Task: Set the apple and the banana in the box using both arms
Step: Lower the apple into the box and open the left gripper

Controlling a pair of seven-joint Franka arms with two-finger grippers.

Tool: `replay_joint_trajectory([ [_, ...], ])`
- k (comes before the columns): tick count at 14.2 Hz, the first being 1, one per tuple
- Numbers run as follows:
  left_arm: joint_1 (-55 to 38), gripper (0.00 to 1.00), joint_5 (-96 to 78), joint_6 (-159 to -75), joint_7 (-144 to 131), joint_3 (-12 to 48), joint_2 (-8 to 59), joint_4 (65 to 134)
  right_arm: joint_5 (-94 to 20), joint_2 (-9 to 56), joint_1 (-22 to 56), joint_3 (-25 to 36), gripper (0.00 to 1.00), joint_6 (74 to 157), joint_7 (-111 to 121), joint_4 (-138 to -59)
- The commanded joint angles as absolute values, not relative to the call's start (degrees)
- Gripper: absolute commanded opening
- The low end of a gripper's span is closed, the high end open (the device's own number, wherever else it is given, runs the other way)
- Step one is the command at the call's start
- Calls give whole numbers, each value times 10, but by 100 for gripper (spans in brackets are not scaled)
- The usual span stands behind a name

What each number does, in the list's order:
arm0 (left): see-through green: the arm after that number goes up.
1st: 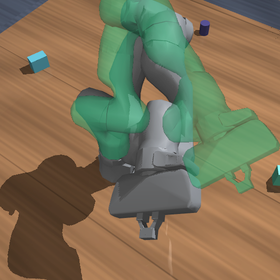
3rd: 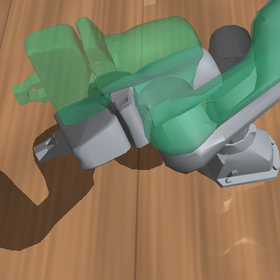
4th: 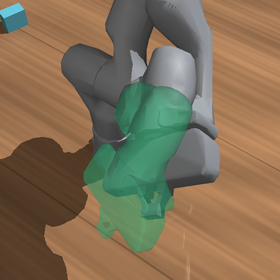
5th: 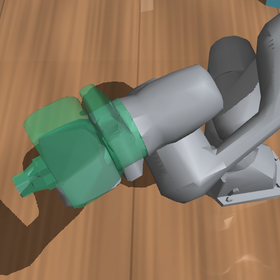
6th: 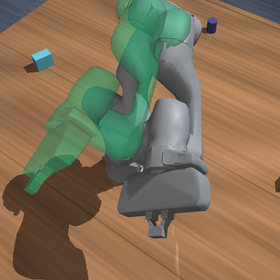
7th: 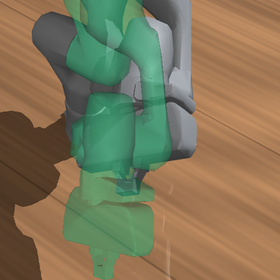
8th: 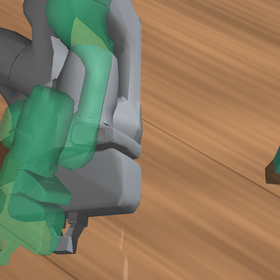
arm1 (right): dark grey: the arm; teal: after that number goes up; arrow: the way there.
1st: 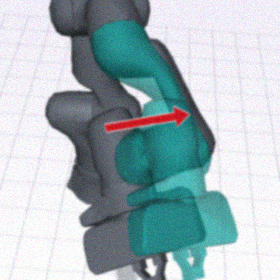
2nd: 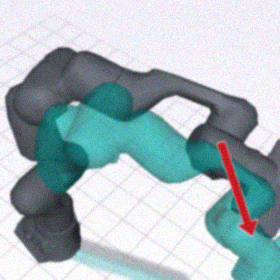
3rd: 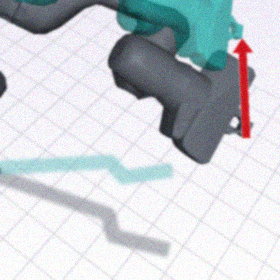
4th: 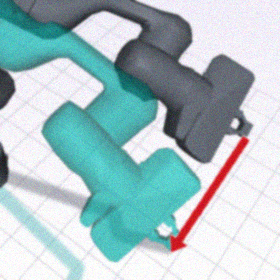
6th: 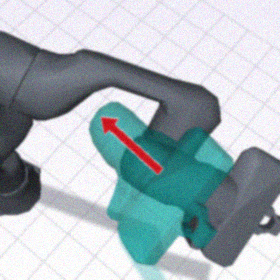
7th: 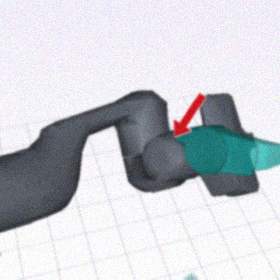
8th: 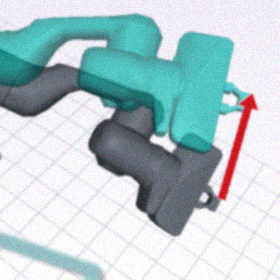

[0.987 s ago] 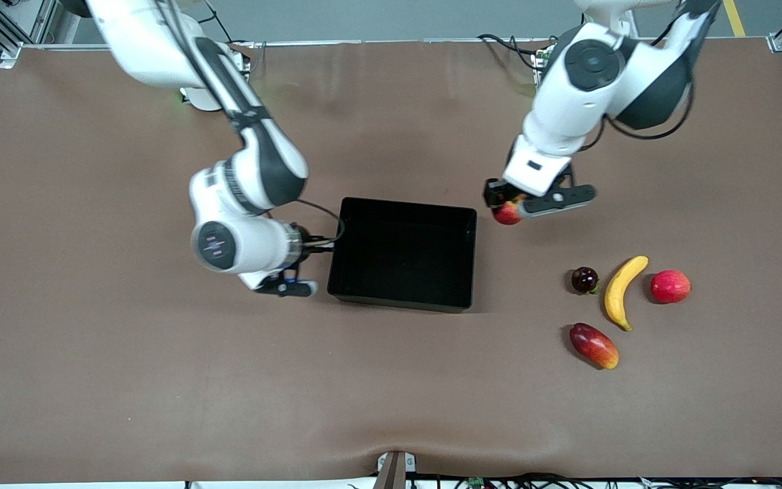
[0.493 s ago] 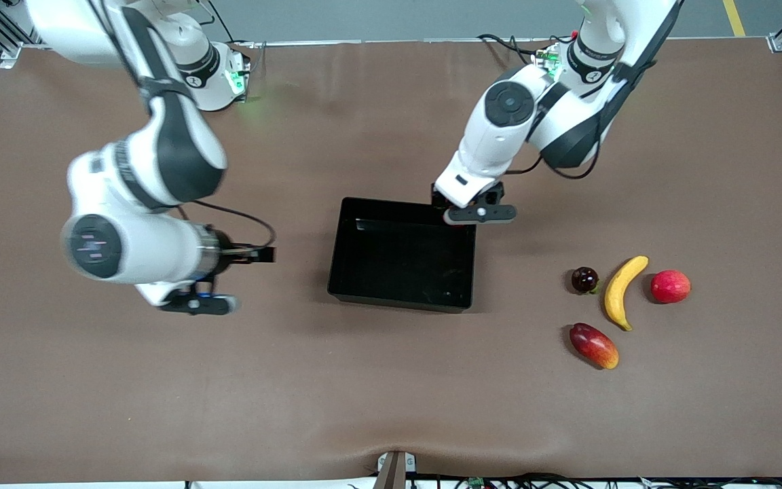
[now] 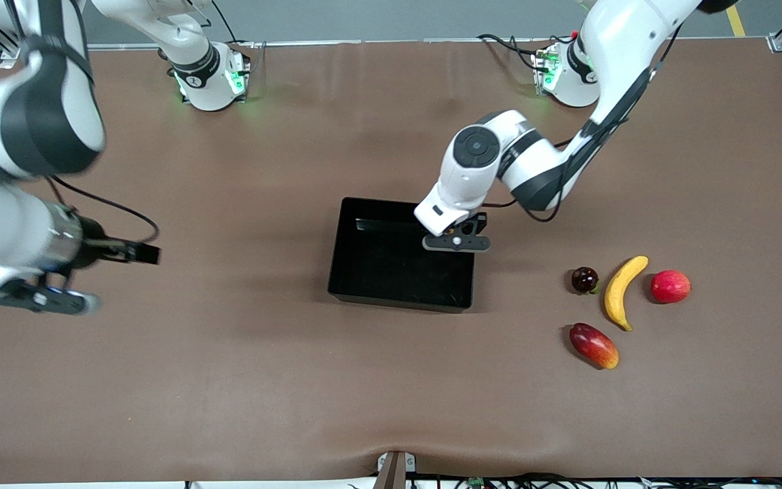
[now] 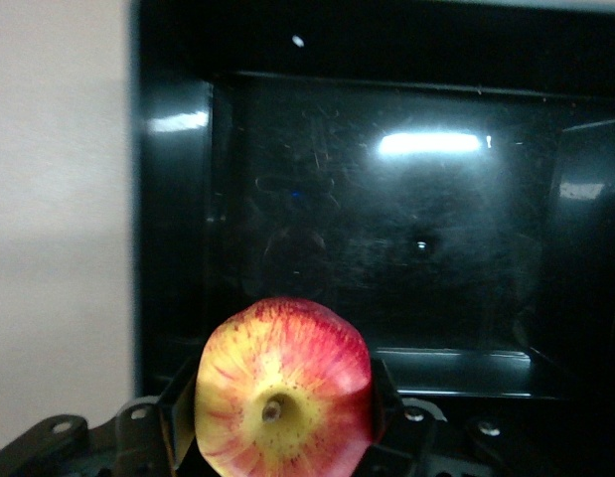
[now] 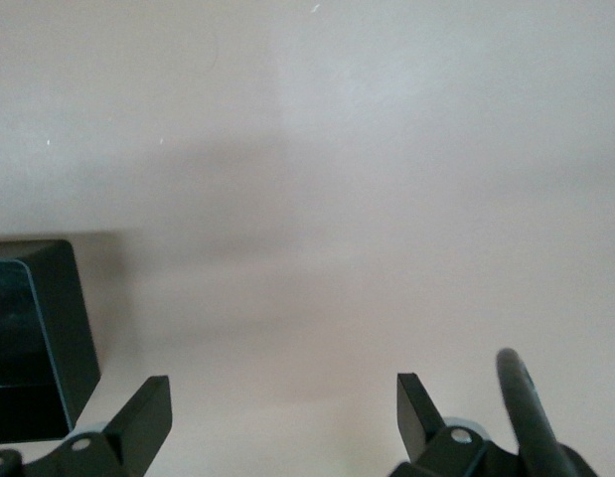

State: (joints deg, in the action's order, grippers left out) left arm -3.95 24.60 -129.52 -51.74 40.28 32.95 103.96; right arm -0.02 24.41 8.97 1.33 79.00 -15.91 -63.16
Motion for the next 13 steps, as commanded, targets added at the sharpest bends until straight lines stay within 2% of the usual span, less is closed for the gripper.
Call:
replay_joint_trajectory([
  [1,-58,0,294,-1309,-561,398,360,1019,14,170,59,0,100,766,-136,-662],
  [4,-61,0,343,-1312,-597,397,388,1020,-6,81,44,1,100,774,-119,-747],
  [8,-68,0,369,-1314,-634,398,408,1024,-33,9,8,3,100,807,-115,-848],
  [11,-75,0,372,-1319,-668,397,415,1024,-33,-28,-24,3,100,844,-48,-911],
  [13,-75,0,372,-1319,-669,397,416,1023,-33,-31,-28,-1,100,843,-28,-916],
])
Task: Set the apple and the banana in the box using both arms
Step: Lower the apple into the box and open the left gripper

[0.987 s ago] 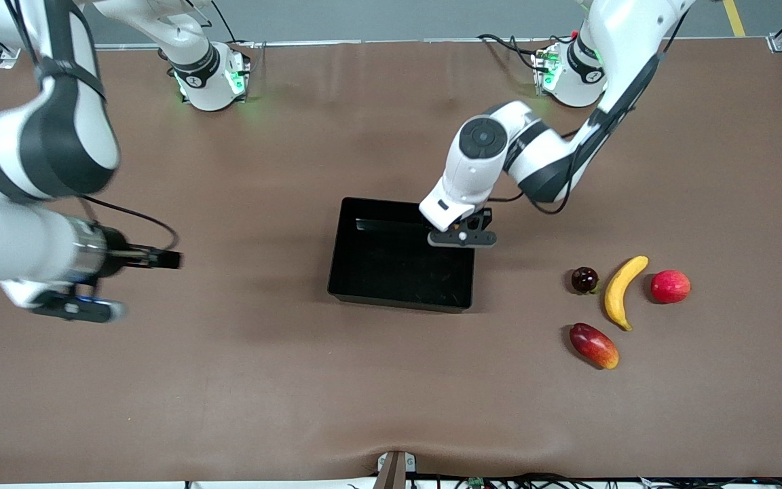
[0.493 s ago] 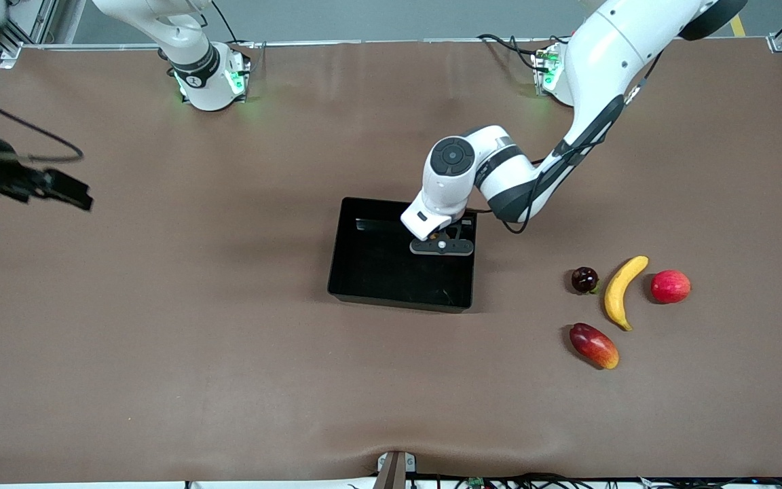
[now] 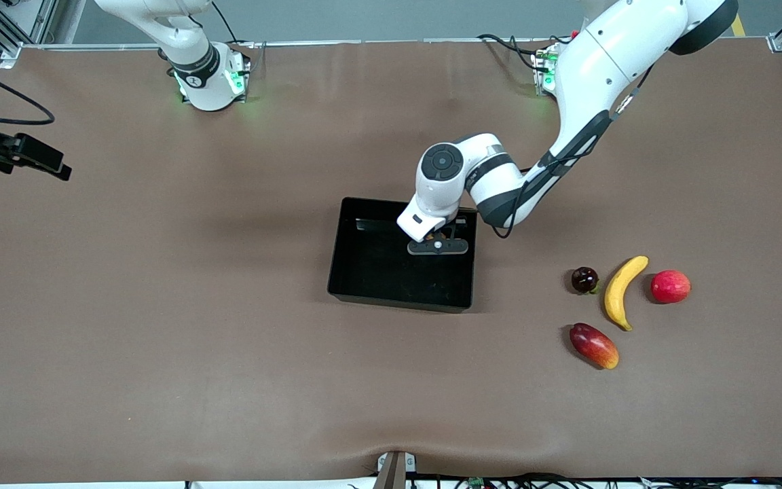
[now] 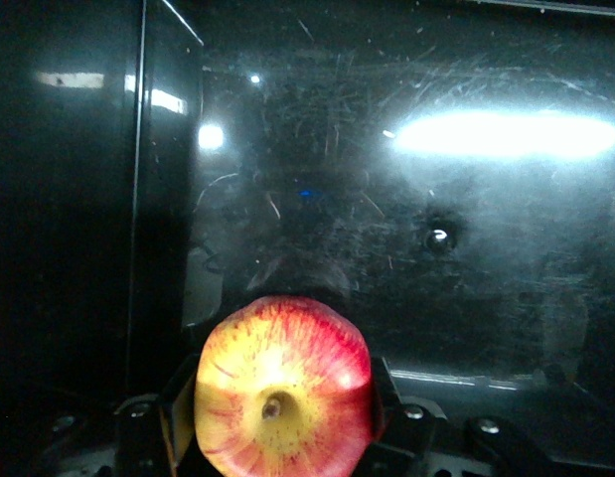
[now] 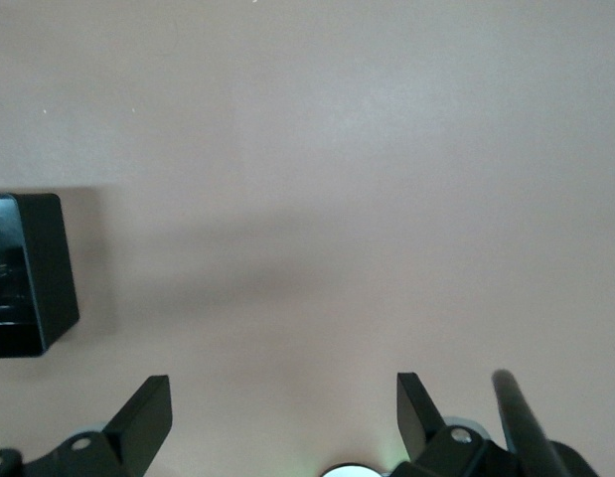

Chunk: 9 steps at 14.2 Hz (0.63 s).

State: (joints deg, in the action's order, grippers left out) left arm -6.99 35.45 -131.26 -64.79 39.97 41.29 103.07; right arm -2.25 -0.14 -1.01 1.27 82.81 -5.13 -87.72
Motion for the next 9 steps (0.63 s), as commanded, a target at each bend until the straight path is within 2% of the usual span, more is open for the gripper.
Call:
replay_joint_trajectory([
  [1,-78,0,372,-1319,-670,397,416,1023,-32,-31,-28,-1,100,843,-26,-914],
  [2,-82,2,372,-1319,-672,396,416,1025,-32,-30,-31,0,100,842,-25,-914],
  [4,-82,29,372,-1318,-688,395,416,1028,-27,-29,-28,-1,100,841,-23,-911],
  [6,-84,100,373,-1319,-710,395,416,1027,-26,-26,-27,-1,100,839,-24,-901],
  [9,-83,100,375,-1312,-717,395,394,1029,-22,-25,-30,0,100,840,-25,-897],
])
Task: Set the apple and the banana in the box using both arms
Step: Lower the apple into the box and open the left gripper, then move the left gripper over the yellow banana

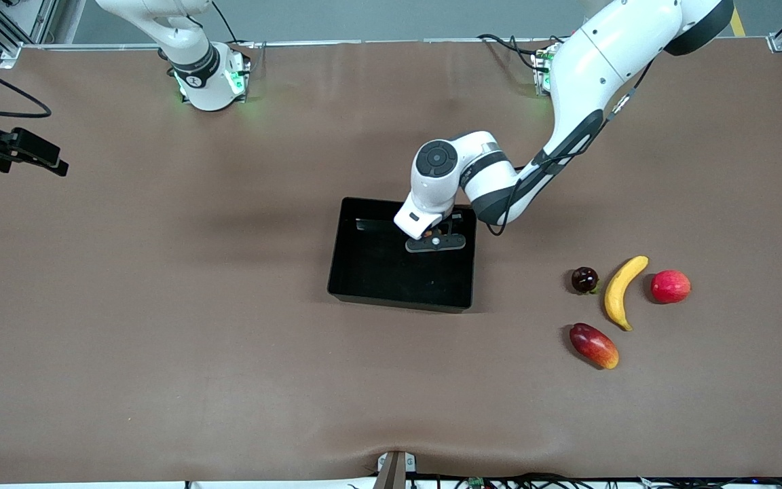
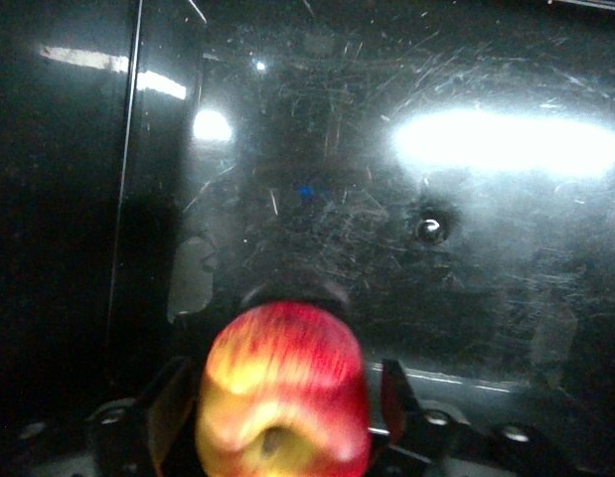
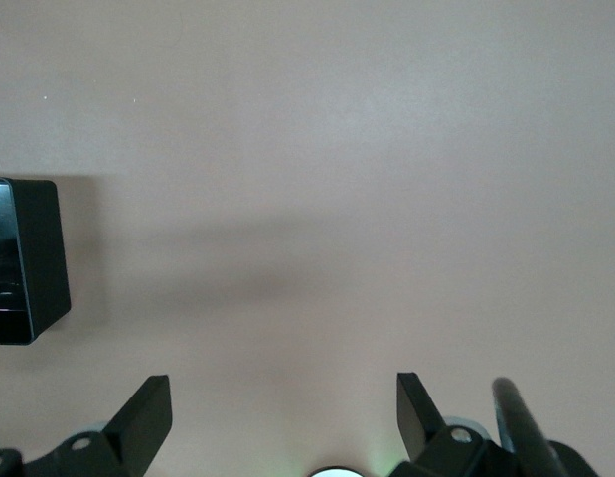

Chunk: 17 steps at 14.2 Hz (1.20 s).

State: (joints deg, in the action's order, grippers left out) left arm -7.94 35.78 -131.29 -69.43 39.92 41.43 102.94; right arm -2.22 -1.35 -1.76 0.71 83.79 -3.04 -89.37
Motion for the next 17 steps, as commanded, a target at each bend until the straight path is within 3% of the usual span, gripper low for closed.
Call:
replay_joint_trajectory([
  [1,-77,100,375,-1299,-714,396,373,1031,-16,-25,-29,-1,100,840,-24,-895],
  [7,-8,100,351,-1256,-673,424,286,1024,-9,-21,-33,1,100,840,-24,-884],
  [12,236,100,316,-1191,-468,575,280,1018,-10,-21,-30,0,100,839,-25,-884],
  [17,381,100,321,-1116,-233,617,283,1030,-10,-19,-27,0,100,840,-30,-886],
])
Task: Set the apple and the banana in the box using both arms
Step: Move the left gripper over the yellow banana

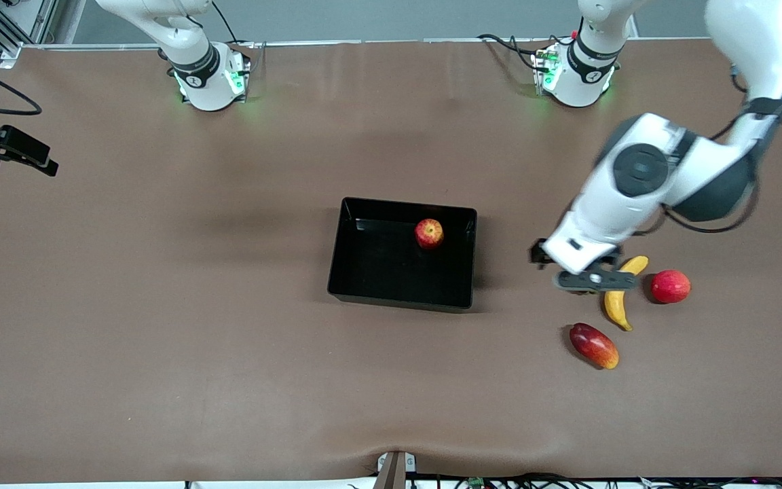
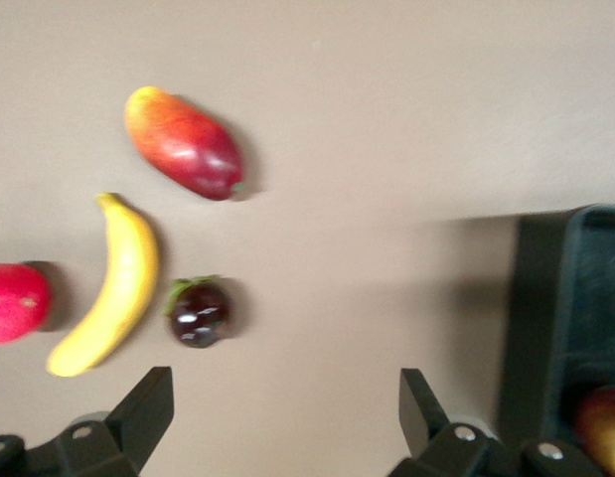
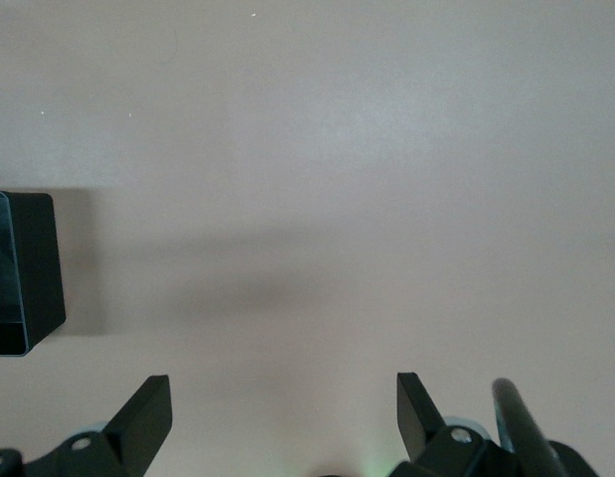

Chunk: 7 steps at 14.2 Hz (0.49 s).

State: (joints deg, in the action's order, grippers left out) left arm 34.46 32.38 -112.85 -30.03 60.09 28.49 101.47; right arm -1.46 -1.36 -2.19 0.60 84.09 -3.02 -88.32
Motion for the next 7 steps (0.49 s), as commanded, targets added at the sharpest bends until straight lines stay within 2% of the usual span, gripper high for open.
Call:
replay_joint_trajectory([
  [1,401,100,321,-1121,-179,617,286,1031,-10,-16,-27,0,100,841,-30,-886],
  [5,475,100,325,-1133,-10,616,294,1052,-11,-6,-22,-1,100,861,-29,-880],
  [7,528,100,325,-1162,86,615,320,1068,-12,3,-22,-1,100,881,-26,-879],
])
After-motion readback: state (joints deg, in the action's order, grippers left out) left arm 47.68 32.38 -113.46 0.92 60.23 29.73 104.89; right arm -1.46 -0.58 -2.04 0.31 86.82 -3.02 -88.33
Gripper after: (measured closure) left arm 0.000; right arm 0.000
